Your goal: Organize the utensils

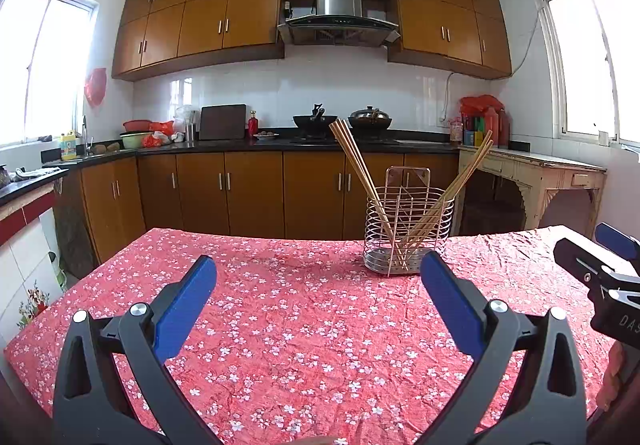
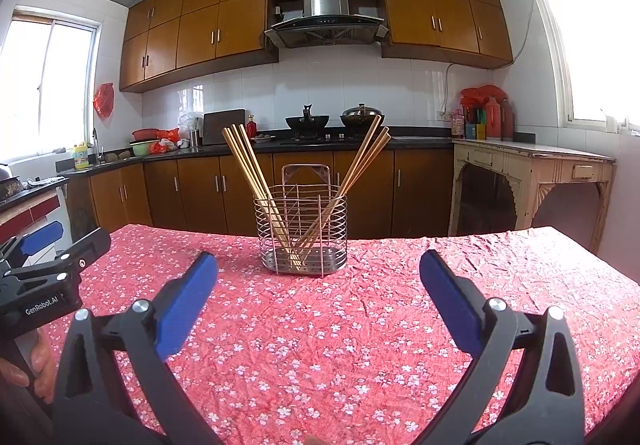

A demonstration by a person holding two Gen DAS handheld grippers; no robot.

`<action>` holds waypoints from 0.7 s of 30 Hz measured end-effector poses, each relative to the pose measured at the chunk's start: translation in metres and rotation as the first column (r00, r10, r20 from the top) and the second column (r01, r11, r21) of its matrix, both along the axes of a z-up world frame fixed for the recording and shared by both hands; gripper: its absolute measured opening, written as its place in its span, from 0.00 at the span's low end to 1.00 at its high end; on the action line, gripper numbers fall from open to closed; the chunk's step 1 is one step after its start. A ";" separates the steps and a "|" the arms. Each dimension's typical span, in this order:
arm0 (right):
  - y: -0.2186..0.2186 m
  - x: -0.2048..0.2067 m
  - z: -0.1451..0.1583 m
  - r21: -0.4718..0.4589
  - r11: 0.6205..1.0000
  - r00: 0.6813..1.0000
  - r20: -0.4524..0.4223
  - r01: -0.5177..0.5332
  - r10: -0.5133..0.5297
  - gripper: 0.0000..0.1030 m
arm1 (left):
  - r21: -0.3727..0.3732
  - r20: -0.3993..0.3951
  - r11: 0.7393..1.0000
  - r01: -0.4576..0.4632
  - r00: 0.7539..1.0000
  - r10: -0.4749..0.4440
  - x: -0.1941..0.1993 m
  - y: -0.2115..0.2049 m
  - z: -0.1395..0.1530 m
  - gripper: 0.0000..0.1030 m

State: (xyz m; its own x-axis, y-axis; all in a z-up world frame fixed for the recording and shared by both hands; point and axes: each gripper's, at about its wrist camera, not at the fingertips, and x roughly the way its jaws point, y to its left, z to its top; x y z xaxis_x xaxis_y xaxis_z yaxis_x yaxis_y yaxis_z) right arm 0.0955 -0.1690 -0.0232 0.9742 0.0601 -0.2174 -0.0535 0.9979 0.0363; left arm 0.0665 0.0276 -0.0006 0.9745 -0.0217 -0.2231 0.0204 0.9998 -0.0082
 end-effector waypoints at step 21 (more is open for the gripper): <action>-0.002 0.000 -0.002 0.001 1.000 1.000 -0.003 -0.001 0.001 0.96 | -0.002 -0.006 1.000 0.001 1.000 -0.001 0.003 0.001 -0.002 0.98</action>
